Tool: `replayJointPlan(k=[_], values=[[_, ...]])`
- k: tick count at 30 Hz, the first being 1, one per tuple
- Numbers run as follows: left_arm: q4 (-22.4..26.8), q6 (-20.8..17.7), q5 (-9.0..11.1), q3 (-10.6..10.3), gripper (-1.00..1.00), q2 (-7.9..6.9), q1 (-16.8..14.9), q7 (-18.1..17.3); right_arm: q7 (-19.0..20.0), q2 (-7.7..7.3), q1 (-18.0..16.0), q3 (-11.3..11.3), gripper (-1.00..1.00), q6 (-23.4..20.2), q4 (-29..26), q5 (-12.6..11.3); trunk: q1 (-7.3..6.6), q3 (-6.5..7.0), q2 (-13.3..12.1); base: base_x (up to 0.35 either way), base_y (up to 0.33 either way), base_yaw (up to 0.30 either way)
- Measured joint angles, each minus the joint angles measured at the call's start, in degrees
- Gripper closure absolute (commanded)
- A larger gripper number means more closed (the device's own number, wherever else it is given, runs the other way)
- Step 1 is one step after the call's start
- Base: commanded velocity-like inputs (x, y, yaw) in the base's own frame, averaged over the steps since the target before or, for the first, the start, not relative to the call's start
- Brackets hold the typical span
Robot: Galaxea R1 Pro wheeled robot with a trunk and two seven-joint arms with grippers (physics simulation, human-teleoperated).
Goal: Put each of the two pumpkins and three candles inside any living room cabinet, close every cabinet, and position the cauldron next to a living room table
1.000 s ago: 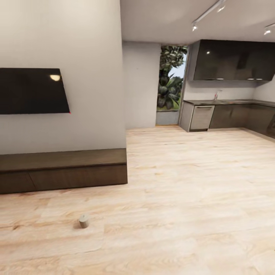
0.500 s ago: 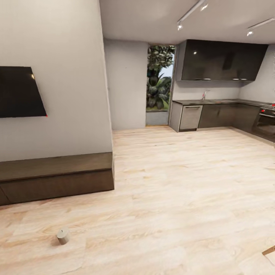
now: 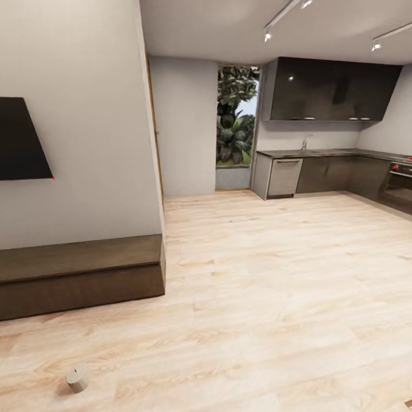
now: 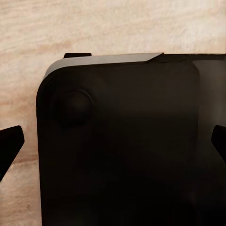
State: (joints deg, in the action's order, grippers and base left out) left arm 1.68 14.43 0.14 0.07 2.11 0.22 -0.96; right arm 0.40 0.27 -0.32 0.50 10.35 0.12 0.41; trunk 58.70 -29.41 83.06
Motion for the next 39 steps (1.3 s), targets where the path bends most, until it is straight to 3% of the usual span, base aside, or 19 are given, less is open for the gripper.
replayJointPlan(k=[14, 22, 35, 39], values=[[0.0, 0.0, 0.0, 0.0, -1.00, 0.00, 0.0, 0.0, -0.1, 0.00, 0.0, 0.0, -1.00, 0.0, 0.0, 0.0, 0.00, 0.00, 0.0, 0.238, 0.175, 0.019], [0.0, 0.0, 0.0, 0.0, -1.00, 0.00, 0.0, 0.0, -0.1, 0.00, 0.0, 0.0, -1.00, 0.0, 0.0, 0.0, 0.00, 0.00, 0.0, 0.297, -0.059, 0.163], [0.0, 0.0, 0.0, 0.0, -1.00, 0.00, 0.0, 0.0, 0.0, -0.04, 0.0, -0.1, -1.00, 0.2, 0.0, -0.2, -0.01, 0.00, 0.0, 0.338, -0.031, 0.007], [0.0, 0.0, -0.1, 0.0, -1.00, 0.02, 0.0, 0.0, 0.0, -0.05, 0.0, -0.2, -1.00, 2.0, 0.1, -0.3, -0.01, 0.00, 0.0, 0.344, 0.000, 0.000]])
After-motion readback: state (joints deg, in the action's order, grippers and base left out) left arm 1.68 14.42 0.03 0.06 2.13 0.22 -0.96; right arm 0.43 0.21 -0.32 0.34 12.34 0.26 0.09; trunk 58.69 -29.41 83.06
